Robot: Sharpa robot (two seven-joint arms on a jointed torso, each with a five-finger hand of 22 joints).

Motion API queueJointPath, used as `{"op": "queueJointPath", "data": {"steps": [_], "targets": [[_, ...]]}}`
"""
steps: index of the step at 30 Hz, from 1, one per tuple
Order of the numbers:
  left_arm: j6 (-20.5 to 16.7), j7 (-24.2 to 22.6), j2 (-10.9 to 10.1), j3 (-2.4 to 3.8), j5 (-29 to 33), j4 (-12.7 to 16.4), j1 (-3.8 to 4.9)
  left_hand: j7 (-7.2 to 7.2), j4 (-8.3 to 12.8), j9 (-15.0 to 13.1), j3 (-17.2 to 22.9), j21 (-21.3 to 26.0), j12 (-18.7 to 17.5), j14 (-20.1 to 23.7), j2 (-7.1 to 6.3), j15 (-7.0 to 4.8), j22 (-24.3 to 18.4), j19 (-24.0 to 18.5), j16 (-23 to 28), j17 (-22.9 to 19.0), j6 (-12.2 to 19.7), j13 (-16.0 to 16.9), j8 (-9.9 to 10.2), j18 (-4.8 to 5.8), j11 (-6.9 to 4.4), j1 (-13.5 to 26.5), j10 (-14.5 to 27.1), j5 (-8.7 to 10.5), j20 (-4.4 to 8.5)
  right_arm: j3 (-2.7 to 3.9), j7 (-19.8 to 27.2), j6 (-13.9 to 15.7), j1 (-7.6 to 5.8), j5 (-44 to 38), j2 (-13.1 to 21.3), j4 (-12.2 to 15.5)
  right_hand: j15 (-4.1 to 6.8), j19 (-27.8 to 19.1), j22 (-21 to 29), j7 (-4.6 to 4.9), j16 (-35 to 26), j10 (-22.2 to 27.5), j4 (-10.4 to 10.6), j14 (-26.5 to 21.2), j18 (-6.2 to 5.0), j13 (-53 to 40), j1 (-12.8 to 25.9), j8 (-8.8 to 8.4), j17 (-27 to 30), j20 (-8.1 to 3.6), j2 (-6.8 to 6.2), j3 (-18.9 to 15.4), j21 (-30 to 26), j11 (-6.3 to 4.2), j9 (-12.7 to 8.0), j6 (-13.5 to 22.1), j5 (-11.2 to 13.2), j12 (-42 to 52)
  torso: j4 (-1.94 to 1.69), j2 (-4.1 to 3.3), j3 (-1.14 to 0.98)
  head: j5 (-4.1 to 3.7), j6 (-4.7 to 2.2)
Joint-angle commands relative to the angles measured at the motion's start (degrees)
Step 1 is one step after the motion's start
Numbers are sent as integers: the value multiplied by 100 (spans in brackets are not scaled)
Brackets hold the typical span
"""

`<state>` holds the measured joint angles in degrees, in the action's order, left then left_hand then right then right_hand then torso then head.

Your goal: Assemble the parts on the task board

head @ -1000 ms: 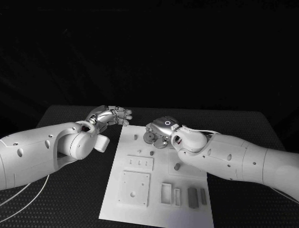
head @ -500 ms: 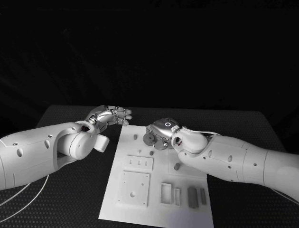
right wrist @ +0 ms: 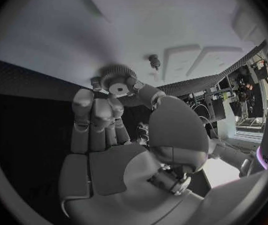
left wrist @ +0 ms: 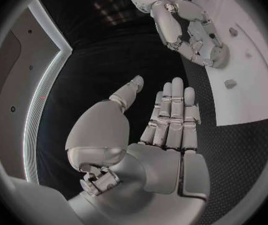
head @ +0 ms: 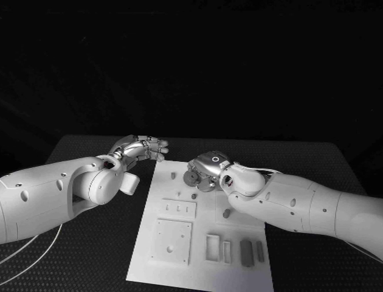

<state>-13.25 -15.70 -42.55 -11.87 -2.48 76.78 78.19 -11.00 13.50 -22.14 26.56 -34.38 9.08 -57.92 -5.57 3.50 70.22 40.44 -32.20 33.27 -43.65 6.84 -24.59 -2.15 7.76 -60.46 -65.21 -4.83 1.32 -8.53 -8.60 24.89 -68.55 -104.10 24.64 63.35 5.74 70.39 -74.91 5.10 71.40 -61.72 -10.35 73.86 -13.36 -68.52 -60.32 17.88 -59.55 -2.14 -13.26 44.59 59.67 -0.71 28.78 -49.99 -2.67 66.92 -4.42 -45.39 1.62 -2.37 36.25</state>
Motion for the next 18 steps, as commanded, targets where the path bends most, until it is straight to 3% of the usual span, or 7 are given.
{"op": "queueJointPath", "data": {"steps": [1, 3, 13, 16, 18], "targets": [[34, -37, -5, 5, -16, 17, 7, 4, -8, -9, 19, -20, -40, 22, -23, 23, -6, -1, 29, 6, 31, 0, 27, -20, -12, 58, 38, 25, 56, -34, 3, -157, 49, 116, 11, -60, -106, -2, -27, 287, -37, 212, 3, -4, -164, 8, -17, -263, -15, -15, -128, -69, -6, 223, -163, 128, -9, -39, -2, 0, 1, -2, 8], [33, -36, -4, 6, -16, 15, 7, 4, -8, -9, 19, -20, -41, 22, -23, 23, -7, -1, 30, 6, 33, 0, 28, -19, -12, 58, 39, 25, 56, -35, 9, -150, 49, 141, 10, -64, -148, -9, -22, 327, -47, 250, 20, -9, -164, 12, -53, -371, -25, -18, -167, -96, -16, 264, -206, 351, -10, -44, 0, -6, 1, 5, 4], [26, -35, -9, 6, -16, 15, 7, 2, -8, -9, 19, -21, -45, 23, -25, 23, -8, -2, 32, 8, 39, -1, 31, -19, -9, 61, 44, 26, 57, -36, 73, -298, 50, 285, 42, -44, -156, -34, -25, 330, -61, 288, -54, -21, -164, 16, -260, -384, -44, -25, -165, -40, -29, 270, -206, 436, -13, -36, -1, 1, 1, 8, 23], [28, -35, -10, 6, -16, 16, 7, 1, -10, -9, 18, -21, -47, 23, -26, 23, -8, -2, 33, 9, 41, -2, 32, -18, -8, 64, 46, 26, 57, -36, 82, -291, 50, 327, 50, -45, -148, -47, -27, 313, -72, 294, -66, -22, -164, 21, -334, -354, -52, -13, -81, 36, -35, 256, -200, 396, -53, -30, 4, 1, 1, 10, 19], [32, -35, -9, 6, -16, 20, 7, 1, -11, -9, 18, -22, -48, 23, -26, 23, -8, -2, 33, 9, 42, -2, 33, -18, -8, 65, 47, 26, 56, -36, 85, -233, 51, 343, 69, -36, -128, -64, -38, 293, -84, 302, -111, -22, -164, 27, -361, -328, -64, 10, 13, 107, -33, 236, -203, 356, -289, -23, 6, 1, 2, 11, 15]]}}
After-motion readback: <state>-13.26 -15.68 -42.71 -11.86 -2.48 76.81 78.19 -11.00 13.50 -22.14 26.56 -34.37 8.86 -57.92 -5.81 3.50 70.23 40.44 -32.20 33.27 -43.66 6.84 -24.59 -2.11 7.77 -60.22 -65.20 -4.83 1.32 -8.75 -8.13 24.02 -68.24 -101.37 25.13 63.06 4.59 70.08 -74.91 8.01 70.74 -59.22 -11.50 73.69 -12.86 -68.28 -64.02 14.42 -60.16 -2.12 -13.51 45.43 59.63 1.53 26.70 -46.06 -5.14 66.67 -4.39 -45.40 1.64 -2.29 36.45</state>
